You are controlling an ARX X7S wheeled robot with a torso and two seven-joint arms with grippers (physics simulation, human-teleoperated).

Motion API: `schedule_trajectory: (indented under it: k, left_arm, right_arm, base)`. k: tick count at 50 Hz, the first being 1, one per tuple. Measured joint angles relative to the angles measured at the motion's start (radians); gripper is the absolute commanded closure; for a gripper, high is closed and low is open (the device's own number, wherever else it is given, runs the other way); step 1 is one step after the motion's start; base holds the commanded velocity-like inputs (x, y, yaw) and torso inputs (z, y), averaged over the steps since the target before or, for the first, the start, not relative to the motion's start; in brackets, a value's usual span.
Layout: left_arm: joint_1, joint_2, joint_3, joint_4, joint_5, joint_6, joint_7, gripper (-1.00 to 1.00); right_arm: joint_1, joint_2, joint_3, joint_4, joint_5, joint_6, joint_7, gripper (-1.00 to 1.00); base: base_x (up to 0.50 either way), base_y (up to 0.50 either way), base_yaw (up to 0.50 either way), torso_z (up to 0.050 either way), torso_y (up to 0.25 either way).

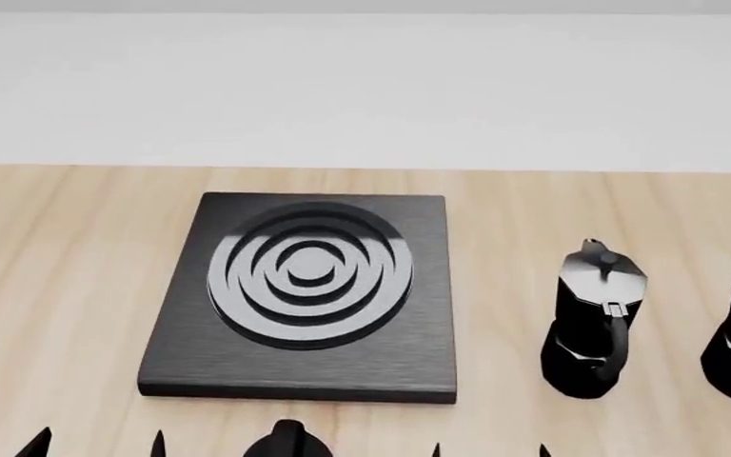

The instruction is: Put the right moka pot on the stove.

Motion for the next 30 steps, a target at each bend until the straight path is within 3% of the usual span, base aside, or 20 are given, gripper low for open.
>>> schedule_trajectory:
  k: [15,30]
  left_arm:
    - [-0.003,-0.008,-0.002,0.031,-0.024,-0.027,-0.01,-1.0]
    - [0.001,-0.081,-0.01,0.357,-0.115,-0.273,-0.076,-1.0]
  right_arm:
    - [0.015,0.0,-0.005,0.016,0.008,0.0,-0.002,-1.0]
    - [0.022,0.036,-0.003,-0.129,0.015,0.102,0.031,-1.0]
  base:
    - [0.0,0.0,0.0,0.0,0.0]
    - [0.0,0.0,0.0,0.0,0.0]
